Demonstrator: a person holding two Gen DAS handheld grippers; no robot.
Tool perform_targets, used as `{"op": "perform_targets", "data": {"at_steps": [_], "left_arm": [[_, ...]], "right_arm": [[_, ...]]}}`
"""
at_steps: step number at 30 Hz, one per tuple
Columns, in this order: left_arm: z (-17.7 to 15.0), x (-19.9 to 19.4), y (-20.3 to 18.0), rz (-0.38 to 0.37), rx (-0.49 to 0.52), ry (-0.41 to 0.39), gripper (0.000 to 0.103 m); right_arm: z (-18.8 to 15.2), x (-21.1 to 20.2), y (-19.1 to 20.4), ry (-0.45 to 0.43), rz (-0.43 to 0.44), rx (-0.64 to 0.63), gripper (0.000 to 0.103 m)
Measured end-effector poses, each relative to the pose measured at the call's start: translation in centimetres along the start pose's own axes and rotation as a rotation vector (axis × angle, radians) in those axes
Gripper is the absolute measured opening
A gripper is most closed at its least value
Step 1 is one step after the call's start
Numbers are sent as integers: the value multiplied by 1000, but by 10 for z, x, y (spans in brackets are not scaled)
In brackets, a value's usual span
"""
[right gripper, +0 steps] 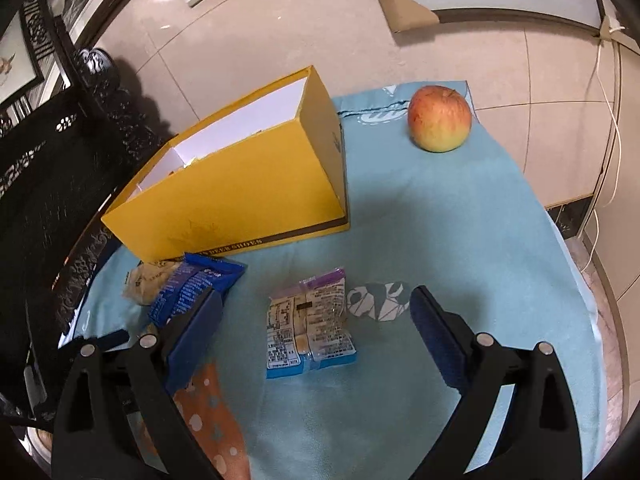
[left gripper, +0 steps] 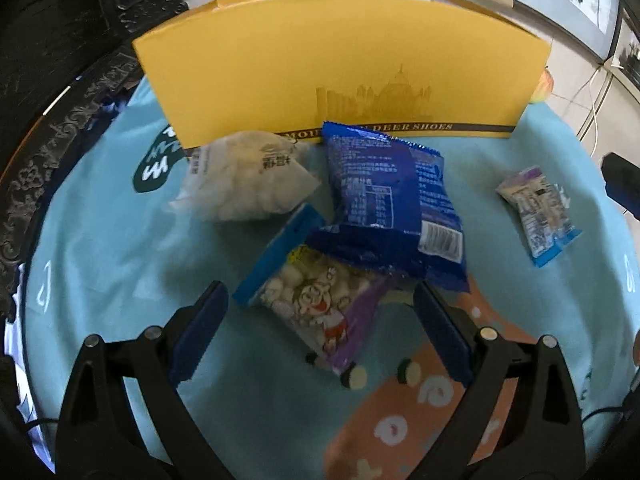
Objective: Organize snacks
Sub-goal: 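Move both open grippers back down toward the remaining snacks on the cloth, then grasp the cartoon-printed puffed-snack bag with the left gripper while the right grasps the clear biscuit pack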
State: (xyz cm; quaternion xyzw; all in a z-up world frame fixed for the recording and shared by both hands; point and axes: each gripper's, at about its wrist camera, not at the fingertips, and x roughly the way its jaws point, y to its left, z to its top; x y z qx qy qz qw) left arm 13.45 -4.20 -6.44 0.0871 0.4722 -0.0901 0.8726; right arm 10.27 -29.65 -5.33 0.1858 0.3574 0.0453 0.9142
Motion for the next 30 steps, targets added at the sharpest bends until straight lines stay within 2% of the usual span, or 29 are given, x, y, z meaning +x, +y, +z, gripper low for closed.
{"op": "perform_targets", "data": {"at_steps": [4,7,9,10,11,16,21,22,24,25,30], "left_arm": [[5,18,4,-10,-13,17,97],[8,21,11,-41,-46,8,89],[9,18,13,-32,-45,0,69],[9,16,14,-24,-45,-2,62],[9,14,15,-26,-45,-6,48],[1,7,16,-17,-45,-14,46],[-8,-1,13,-48,-43,-18,46],[-8,-1,13,-51,-45,-17,46],[-8,-2,14,-56,-51,-13,46],[-8,-2,15,-58,-52,-12,46],[-6,-8,16,-41,-53,-26,46]], "right_arm": [[-5,12,1,51,-22,-19,95],[-13,24,8,92,-57,-79,95],[-19,33,16,118,-87,-141,95],[-21,36,19,126,-98,-167,95],[-24,39,22,130,-110,-187,95],[-31,51,26,151,-157,-236,95],[-31,62,35,164,-210,-295,95],[-29,62,34,160,-217,-292,88],[-23,56,30,144,-234,-268,64],[-21,55,27,151,-228,-257,58],[-19,43,17,171,-178,-200,55]]}}
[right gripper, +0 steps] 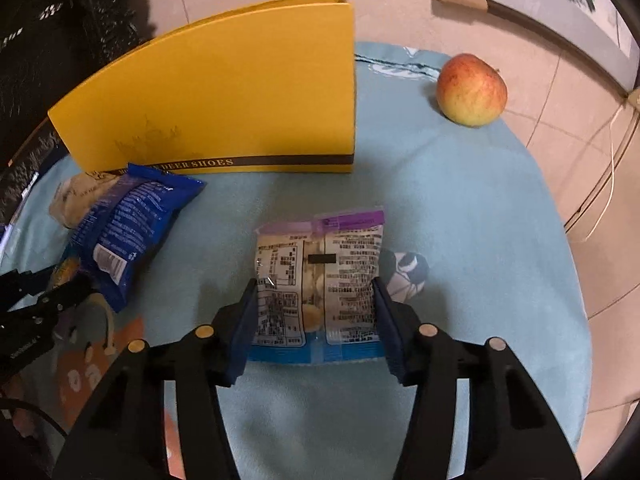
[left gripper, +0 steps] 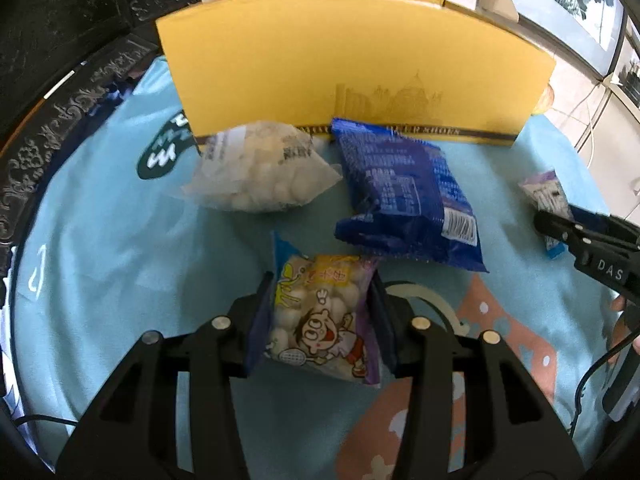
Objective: Organize snacks
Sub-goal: 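Grasp the cartoon-printed puffed-snack bag with the left gripper while the right grasps the clear biscuit pack, then carry the puffed-snack bag and biscuit pack into the box while both grippers open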
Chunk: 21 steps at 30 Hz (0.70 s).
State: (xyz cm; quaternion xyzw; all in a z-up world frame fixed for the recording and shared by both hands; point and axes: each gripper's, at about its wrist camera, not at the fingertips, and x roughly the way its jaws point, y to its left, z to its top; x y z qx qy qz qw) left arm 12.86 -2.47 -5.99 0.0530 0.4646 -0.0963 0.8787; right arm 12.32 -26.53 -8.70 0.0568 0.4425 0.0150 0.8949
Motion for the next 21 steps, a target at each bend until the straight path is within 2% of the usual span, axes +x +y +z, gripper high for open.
{"op": "perform_targets", "data": {"at_steps": [8,13,21], "left_arm": [[-3,-17,8,-2,-28,-13,46],[-2,-34,10,-1,-35,-35,46],[28,-76,-2,13,-16,-121,46]], "right_arm": [[0,-21,3,-51,30,-3,55],[3,-49,19,-102,58,-35,55],[18,-89,42,-184,99,-97,55]]}}
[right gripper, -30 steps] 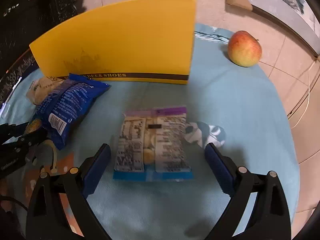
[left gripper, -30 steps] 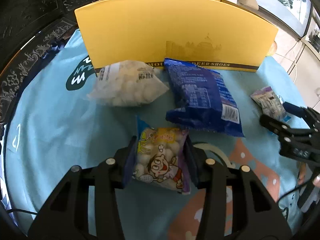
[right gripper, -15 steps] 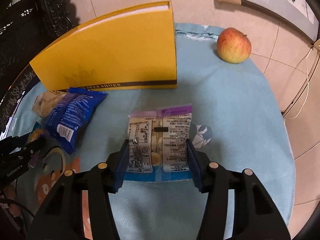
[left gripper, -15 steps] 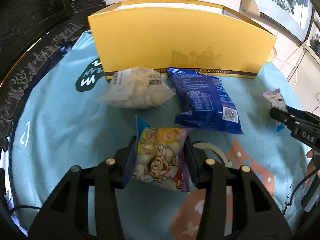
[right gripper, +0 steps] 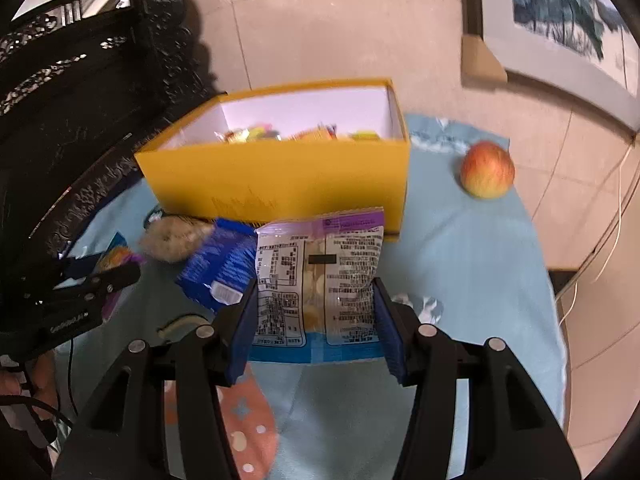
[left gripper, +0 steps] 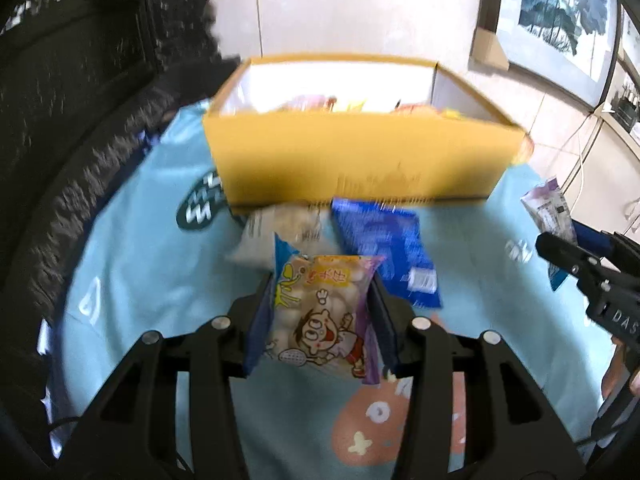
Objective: Organize snacks
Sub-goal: 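Carry the puffed-snack bag and biscuit pack into the box while both grippers open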
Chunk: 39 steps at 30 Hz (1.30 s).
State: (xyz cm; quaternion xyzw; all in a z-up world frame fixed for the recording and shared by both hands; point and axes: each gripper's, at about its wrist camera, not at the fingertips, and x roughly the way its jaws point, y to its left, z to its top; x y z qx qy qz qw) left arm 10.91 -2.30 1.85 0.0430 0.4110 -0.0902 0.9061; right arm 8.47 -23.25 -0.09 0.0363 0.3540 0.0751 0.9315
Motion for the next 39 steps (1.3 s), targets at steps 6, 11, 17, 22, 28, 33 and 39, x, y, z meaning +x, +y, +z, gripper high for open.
{"op": "perform_targets", "data": {"at_steps": [6,11,17,22,28,33,39], "left_arm": [[30,-19,-9,14,0,-31,46],[66,-28,-11,-9,-24,-57,46],[107,-26,-14,-11,-41,-75,46],[133,-9,-18,-17,-51,-75,46],[154,28,-23,-30,-54,-66,46],[161,64,-22,-31,-73,-21,46],[166,85,-21,-17,-78,-10,51]], "right_arm": [[28,-16,2,-56,0,-37,55],[52,-26,-1,-103,-6,-49,55],[78,-24,-6,-152,10,-51,55],[96,0,-13,-164,26,-27,55],[109,42,-19,-147,39,-1,55],[116,73,-24,-132,35,-1,55],[120,94,-25,-127,22,2,56]]}}
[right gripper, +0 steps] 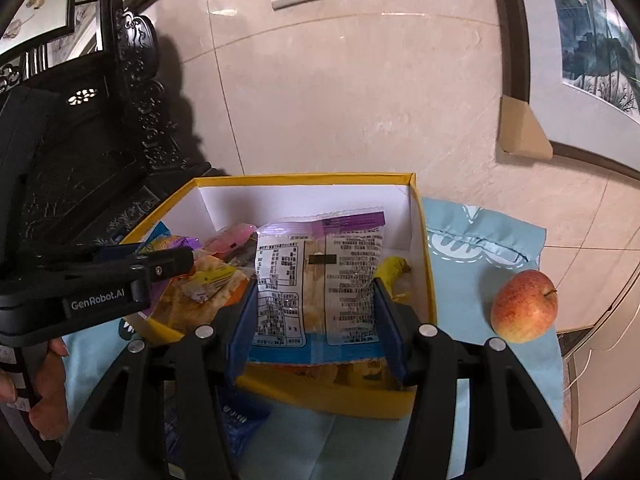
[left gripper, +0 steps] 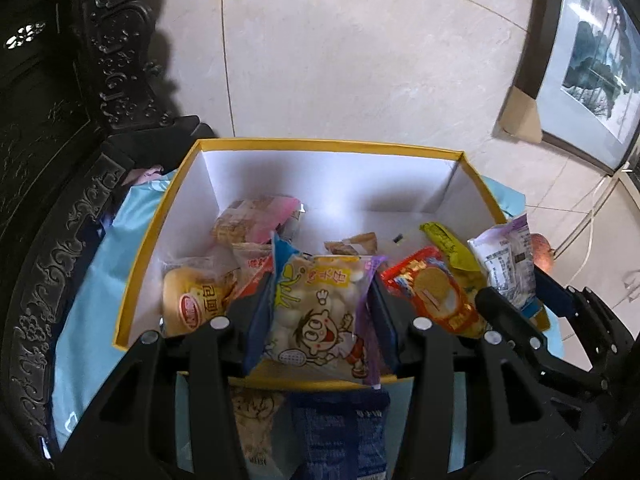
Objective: Organize snacks
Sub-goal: 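Carry the puffed-snack bag and biscuit pack into the box while both grippers open, then grasp the white puffed-snack bag with the left gripper while the right grasps the blue bag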
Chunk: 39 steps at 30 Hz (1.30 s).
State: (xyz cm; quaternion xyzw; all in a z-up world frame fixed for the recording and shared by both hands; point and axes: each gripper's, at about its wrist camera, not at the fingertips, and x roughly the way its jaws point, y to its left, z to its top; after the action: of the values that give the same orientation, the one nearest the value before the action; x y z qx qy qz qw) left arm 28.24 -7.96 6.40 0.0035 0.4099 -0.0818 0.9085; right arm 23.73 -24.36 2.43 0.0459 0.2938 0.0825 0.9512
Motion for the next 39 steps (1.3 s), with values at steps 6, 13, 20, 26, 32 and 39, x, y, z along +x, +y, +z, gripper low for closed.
{"op": "perform_targets", "data": {"at_steps": [6,13,20,26,32,39], "left_arm": [[1,0,10,46,-58,-18,101],[-19,-26,14,102,19,-17,101],[-68,-43,39,114,-29,20,101],[-104,-47,67,143,-124,68,101],[-126,-67,100,169,-250,43,101],[-133,-64,114,185,-273,68,101]], "right_arm": [[-4,0,3,-41,-134,-50,77],[-16,-37,-3,-29,-52,0,81],[-48,-56,16,2,12,1,97],[-83,-40,33,125,61,66,97],[-102,-12,74,240,60,64,97],[-115,31,118,318,-25,-29,74]]}}
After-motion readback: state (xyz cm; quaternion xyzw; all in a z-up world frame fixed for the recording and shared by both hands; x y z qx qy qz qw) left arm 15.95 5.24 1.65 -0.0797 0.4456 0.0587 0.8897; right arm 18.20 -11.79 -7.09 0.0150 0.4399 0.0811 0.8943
